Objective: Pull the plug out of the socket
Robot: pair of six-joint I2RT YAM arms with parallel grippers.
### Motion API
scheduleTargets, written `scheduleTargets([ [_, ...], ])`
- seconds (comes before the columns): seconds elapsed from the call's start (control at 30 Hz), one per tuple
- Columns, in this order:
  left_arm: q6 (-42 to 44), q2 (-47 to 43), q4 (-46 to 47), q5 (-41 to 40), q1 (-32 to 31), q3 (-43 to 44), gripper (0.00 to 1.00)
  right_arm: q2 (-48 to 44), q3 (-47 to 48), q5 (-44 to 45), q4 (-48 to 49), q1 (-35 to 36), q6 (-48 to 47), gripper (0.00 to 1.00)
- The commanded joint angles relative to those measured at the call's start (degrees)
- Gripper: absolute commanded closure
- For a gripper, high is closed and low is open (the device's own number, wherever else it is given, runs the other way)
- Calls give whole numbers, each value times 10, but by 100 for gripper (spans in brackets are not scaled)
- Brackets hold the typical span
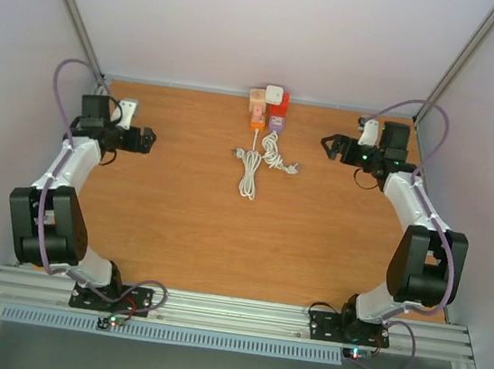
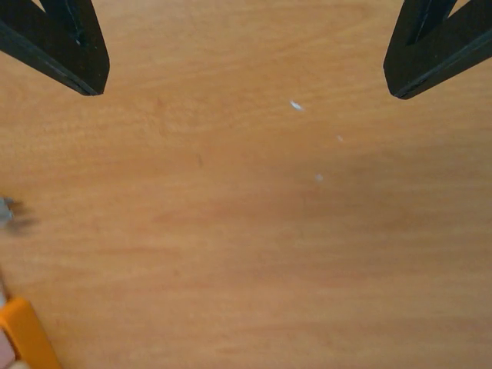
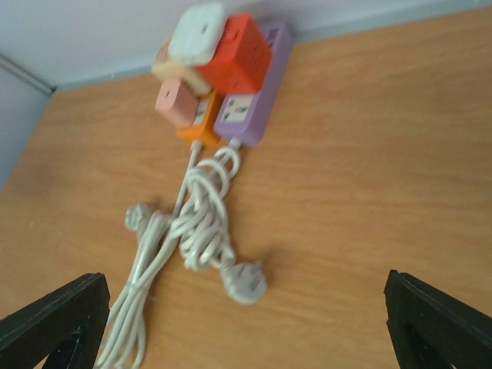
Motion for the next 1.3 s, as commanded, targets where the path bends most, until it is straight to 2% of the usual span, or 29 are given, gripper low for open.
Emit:
scheduleTargets([
  [0.0, -38, -44, 85, -56, -34, -66, 0, -37, -39, 66, 33, 59, 30, 1],
  [0.27, -68, -79, 134, -127, -76, -134, 0, -30, -55, 152, 45, 185, 48, 1],
  [0.4, -68, -91, 147, -129, -84, -143, 0, -6, -36, 200, 48, 249, 46, 1],
  [0.73, -69, -114, 166, -129, -89, -145, 0, 129, 77, 317, 38, 382, 49, 7],
  [1.03, -67, -136, 177, -122, -90, -153, 0, 256, 198, 421, 8, 423, 63, 14],
  [1.27, -68, -138, 184, -119, -91, -157, 0, 319, 239, 473, 24, 424, 49, 17],
])
